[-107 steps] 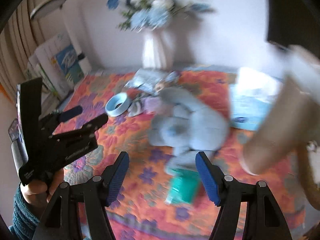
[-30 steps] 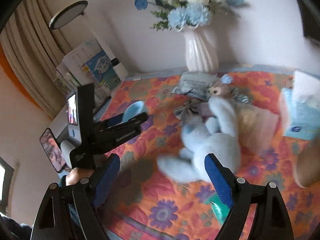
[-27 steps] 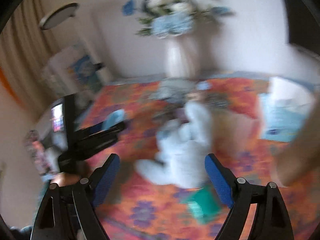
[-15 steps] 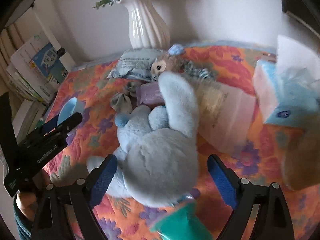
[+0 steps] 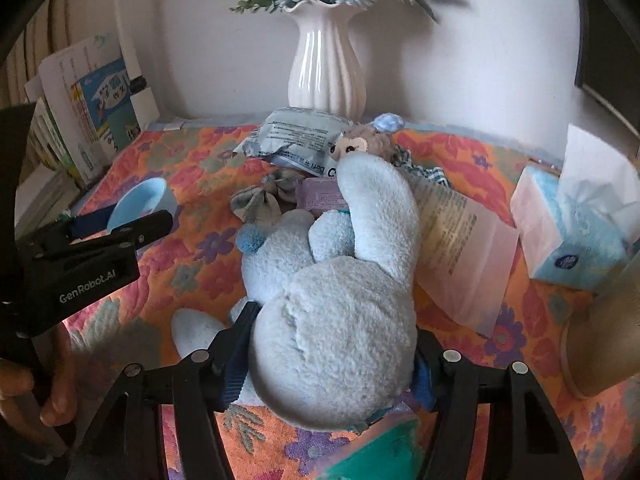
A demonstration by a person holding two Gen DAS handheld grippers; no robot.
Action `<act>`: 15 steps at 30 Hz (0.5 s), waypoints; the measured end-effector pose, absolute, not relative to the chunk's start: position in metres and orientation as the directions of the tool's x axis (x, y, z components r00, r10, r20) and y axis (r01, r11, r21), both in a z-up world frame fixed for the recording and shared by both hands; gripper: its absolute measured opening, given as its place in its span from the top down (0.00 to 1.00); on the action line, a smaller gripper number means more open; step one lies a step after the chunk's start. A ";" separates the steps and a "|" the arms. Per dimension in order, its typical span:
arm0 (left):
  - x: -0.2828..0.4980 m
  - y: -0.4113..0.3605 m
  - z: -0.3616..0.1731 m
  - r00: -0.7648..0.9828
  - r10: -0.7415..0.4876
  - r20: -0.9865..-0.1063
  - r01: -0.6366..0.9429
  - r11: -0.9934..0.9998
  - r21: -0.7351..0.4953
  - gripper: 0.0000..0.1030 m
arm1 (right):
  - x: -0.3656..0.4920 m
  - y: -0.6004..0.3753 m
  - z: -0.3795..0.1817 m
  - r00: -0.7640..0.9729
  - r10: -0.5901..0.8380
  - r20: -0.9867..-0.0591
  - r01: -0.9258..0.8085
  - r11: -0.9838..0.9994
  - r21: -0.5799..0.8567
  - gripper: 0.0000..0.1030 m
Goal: Organize soft objects
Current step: 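Lift the ring with the left tool while the right tool lifts the elephant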
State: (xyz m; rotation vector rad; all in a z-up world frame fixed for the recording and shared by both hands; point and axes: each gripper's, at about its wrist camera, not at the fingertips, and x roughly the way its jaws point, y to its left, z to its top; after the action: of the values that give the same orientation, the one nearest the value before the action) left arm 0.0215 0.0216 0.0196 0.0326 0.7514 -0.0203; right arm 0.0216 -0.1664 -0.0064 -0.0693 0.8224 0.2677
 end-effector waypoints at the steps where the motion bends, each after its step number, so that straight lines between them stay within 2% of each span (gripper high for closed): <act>1: 0.021 0.021 0.020 0.731 -0.005 -0.682 0.031 0.999 0.026 0.38 | 0.021 -0.167 -0.006 0.650 0.207 -0.731 -0.262 0.964 0.040 0.38; 9: 0.024 0.024 0.019 0.720 -0.010 -0.694 0.023 1.000 0.009 0.37 | 0.022 -0.170 -0.006 0.648 0.215 -0.731 -0.252 0.966 0.061 0.39; 15: 0.023 0.023 0.020 0.726 -0.021 -0.687 0.032 0.999 0.003 0.37 | 0.008 -0.174 0.005 0.709 0.221 -0.670 -0.253 0.966 0.052 0.40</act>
State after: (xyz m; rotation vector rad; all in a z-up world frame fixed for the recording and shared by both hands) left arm 0.0234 0.0233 0.0196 0.0153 0.7577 -0.0294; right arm 0.0085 -0.1739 0.0052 -0.0449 0.7378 0.2632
